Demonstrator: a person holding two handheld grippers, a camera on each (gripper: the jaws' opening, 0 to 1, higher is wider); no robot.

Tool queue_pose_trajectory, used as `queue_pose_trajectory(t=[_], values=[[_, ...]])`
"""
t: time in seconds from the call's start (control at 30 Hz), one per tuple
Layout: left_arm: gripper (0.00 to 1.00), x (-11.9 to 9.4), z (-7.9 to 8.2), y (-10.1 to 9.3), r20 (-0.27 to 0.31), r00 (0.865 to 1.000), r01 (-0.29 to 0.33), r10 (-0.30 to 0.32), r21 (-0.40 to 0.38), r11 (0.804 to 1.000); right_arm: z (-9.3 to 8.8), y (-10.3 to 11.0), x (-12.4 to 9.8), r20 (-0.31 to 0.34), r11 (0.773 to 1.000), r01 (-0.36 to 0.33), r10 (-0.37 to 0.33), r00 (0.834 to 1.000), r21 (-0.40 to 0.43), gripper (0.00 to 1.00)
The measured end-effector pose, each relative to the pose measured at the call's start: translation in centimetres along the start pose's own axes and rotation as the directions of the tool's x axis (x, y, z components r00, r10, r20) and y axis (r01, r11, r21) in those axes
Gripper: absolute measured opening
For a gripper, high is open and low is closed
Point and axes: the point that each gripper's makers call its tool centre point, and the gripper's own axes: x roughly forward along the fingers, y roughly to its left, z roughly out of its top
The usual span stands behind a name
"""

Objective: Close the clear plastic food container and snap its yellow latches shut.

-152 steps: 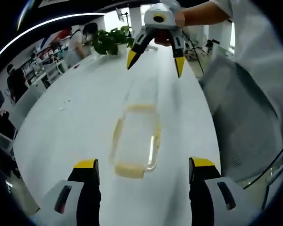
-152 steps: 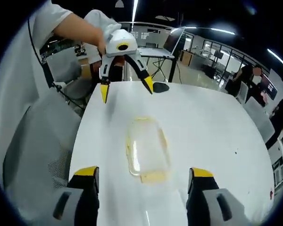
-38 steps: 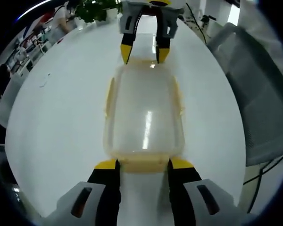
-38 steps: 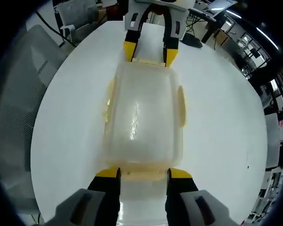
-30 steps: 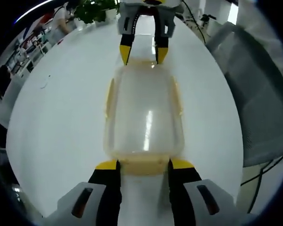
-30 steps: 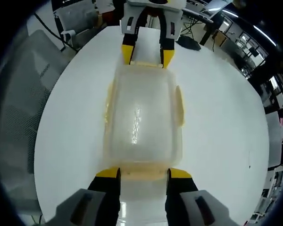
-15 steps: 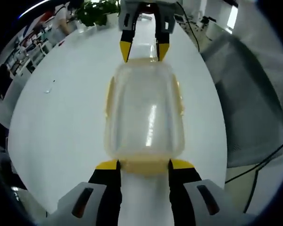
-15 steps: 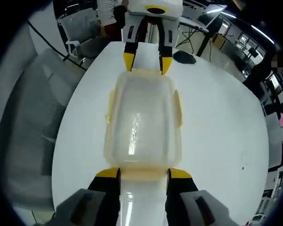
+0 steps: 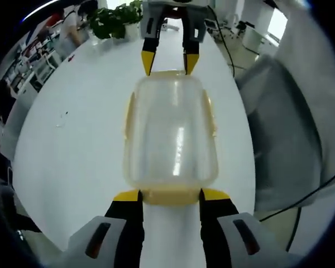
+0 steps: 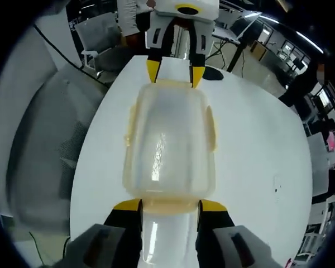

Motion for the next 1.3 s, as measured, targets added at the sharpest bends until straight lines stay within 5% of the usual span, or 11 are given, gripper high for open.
queue_pose_trajectory(t=[0.83, 1.3], values=[[0.37, 3.5, 9.1, -0.3, 0.007, 1.0, 0.003, -0.004, 0.034, 0.999, -8.7, 1.2, -3.9, -0.027, 0.999, 0.029, -0.029, 0.999, 0.025, 0.35], [0.37, 6.2, 12.6, -0.4, -0.029, 1.0, -0.004, 0.005, 0.045, 0.999, -13.1, 1.4, -4.7, -0.03, 0.999, 0.021, -0.02, 0.999, 0.034, 0.35]])
